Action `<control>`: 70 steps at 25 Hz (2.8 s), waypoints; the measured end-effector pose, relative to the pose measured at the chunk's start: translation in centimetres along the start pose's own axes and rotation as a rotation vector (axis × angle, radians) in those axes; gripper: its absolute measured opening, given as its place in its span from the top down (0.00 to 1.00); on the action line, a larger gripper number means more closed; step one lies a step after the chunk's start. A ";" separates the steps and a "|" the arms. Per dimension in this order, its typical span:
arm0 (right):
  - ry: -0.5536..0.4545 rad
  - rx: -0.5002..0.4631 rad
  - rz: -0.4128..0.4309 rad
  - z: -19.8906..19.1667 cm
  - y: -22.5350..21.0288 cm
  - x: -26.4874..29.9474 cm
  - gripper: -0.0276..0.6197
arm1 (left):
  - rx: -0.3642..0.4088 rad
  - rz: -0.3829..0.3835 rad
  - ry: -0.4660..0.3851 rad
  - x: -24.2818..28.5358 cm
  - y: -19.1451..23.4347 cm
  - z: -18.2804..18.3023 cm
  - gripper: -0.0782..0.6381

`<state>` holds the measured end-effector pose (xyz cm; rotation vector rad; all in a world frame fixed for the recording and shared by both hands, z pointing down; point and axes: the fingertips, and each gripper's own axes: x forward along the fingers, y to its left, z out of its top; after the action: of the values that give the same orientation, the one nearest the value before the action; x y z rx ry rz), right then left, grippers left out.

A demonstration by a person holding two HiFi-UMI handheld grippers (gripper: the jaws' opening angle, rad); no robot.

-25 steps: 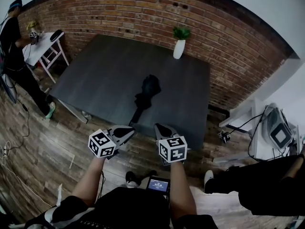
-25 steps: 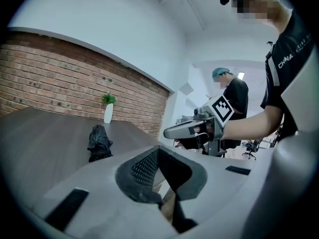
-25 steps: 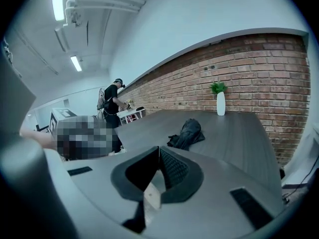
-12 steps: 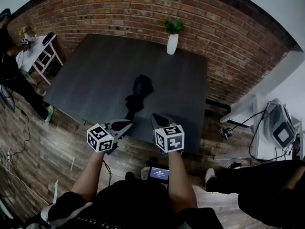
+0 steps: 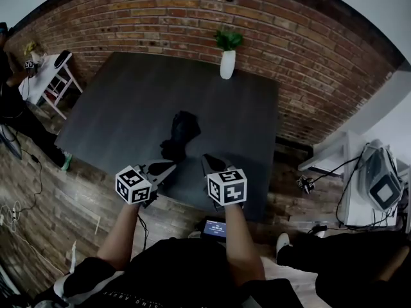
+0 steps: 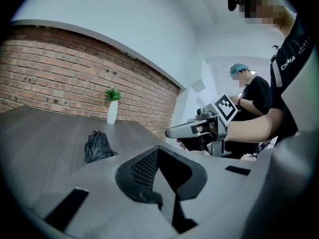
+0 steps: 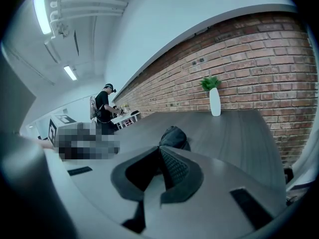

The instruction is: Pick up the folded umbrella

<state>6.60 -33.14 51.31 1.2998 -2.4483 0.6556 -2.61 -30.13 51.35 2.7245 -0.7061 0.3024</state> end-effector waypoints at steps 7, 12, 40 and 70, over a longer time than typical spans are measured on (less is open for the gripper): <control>0.019 0.003 0.045 0.4 -2.0 0.7 0.94 | -0.023 0.051 -0.011 1.4 0.8 0.4 0.89; 0.020 0.004 0.064 0.7 -2.4 1.5 0.94 | -0.028 0.072 -0.005 1.6 1.3 0.1 0.89; 0.004 0.025 0.098 0.3 -2.8 3.2 0.94 | -0.054 0.237 0.094 2.7 7.2 -0.6 0.89; 0.023 0.061 0.194 0.5 -3.3 10.5 0.94 | -0.219 0.395 0.486 8.7 17.2 -7.5 0.53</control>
<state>3.59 -42.38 56.53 1.0773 -2.5750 0.7943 -4.72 -45.64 64.89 2.1628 -1.0474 0.8818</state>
